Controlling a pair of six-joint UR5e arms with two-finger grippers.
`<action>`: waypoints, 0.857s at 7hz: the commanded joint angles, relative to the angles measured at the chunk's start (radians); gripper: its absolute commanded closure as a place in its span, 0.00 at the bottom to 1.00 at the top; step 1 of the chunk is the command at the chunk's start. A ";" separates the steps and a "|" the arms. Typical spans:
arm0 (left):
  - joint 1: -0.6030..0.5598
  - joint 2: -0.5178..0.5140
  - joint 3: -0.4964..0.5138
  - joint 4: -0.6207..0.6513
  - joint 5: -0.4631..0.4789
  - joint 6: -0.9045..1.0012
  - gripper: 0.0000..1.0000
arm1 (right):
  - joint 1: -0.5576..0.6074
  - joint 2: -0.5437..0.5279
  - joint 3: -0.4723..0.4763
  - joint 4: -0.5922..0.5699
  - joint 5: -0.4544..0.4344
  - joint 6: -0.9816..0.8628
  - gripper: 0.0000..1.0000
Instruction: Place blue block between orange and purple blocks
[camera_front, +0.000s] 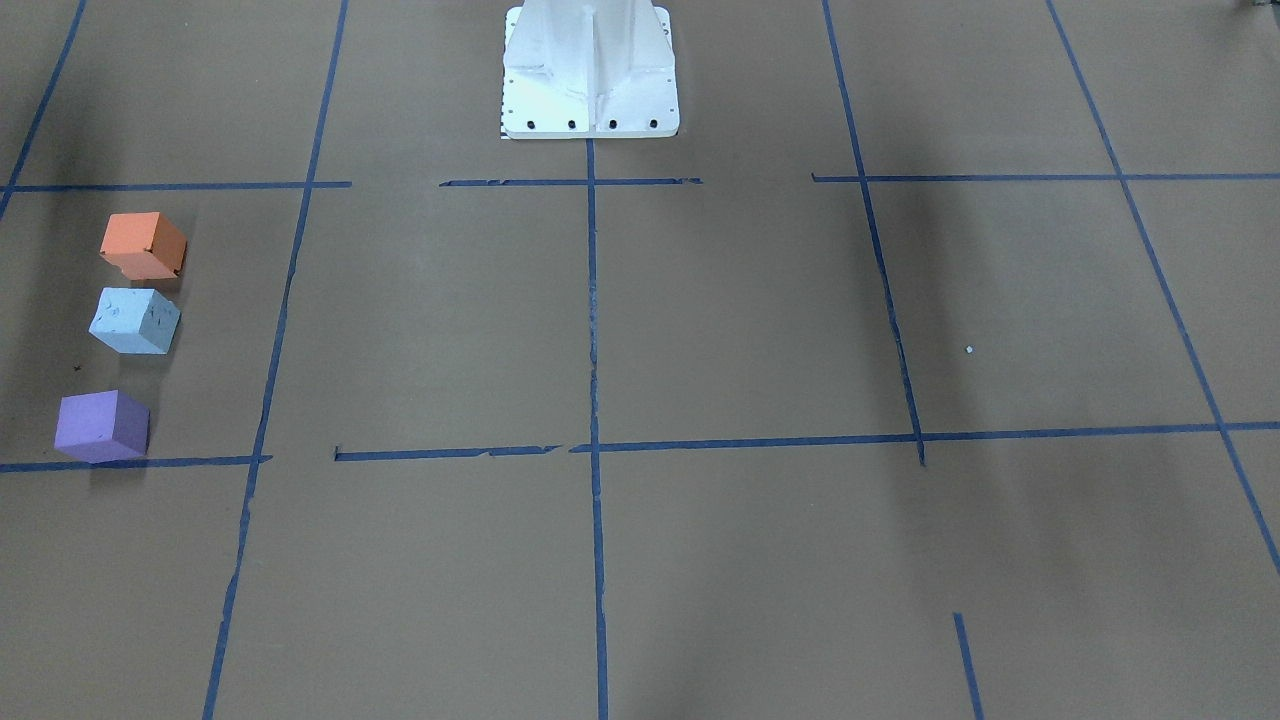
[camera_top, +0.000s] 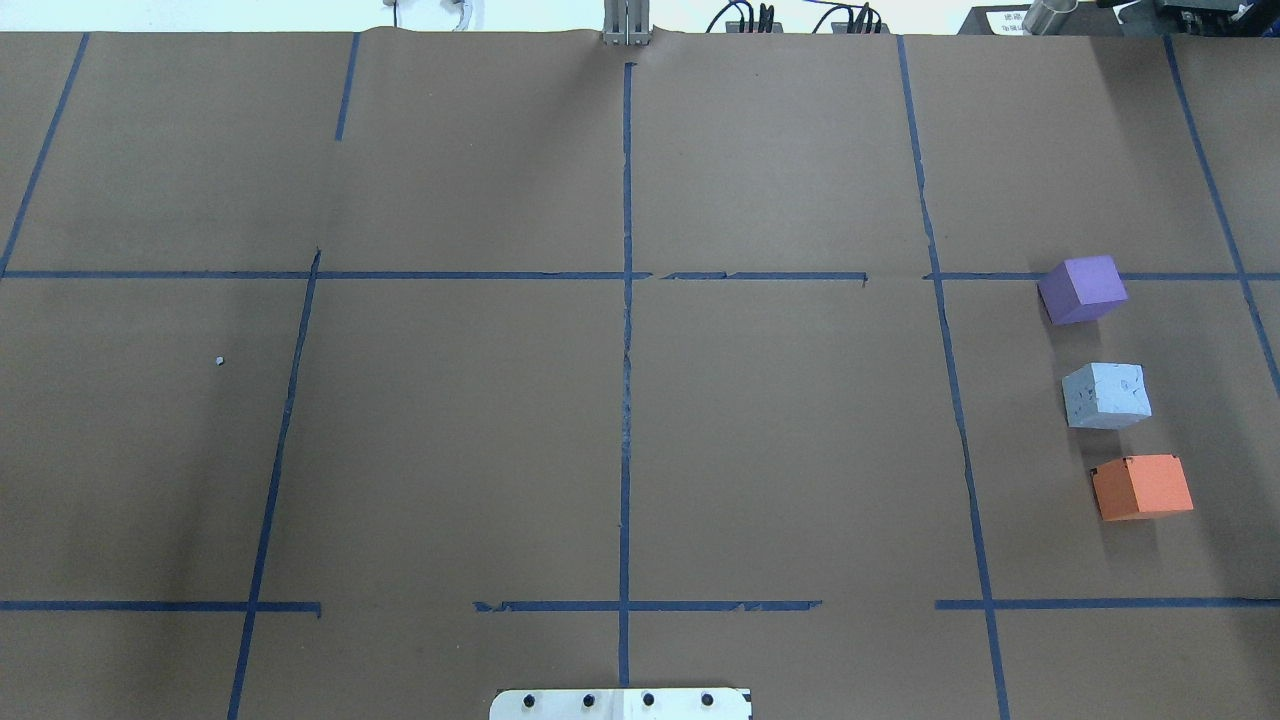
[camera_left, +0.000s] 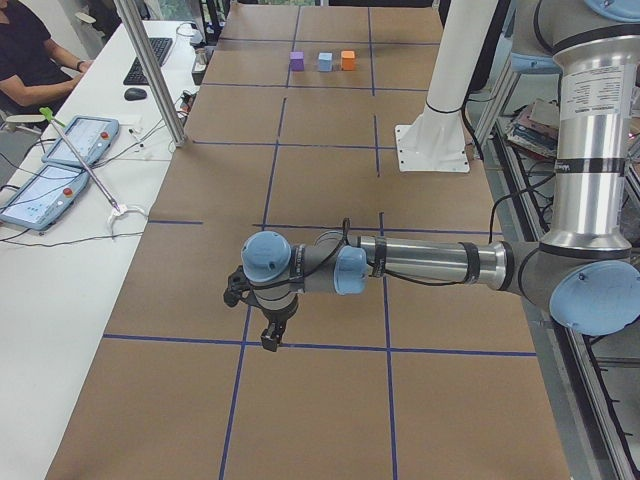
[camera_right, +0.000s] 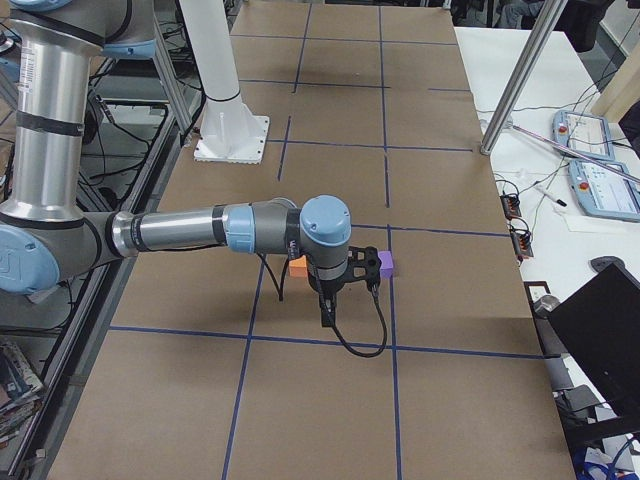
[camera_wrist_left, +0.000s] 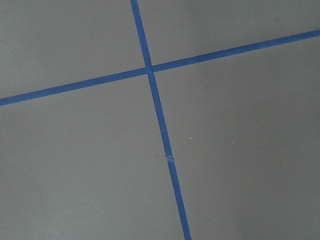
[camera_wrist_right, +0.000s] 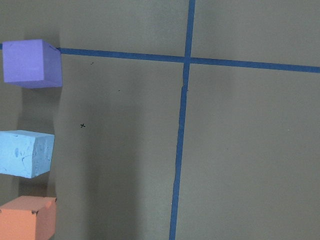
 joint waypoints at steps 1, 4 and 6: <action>-0.001 0.002 -0.017 -0.004 -0.001 -0.118 0.00 | 0.003 -0.001 -0.011 -0.030 0.005 -0.007 0.00; -0.001 0.012 -0.039 -0.021 0.000 -0.109 0.00 | 0.002 -0.004 0.001 -0.030 0.043 -0.004 0.00; -0.002 0.002 -0.048 -0.021 0.003 -0.115 0.00 | 0.002 -0.010 -0.003 -0.024 0.048 -0.002 0.00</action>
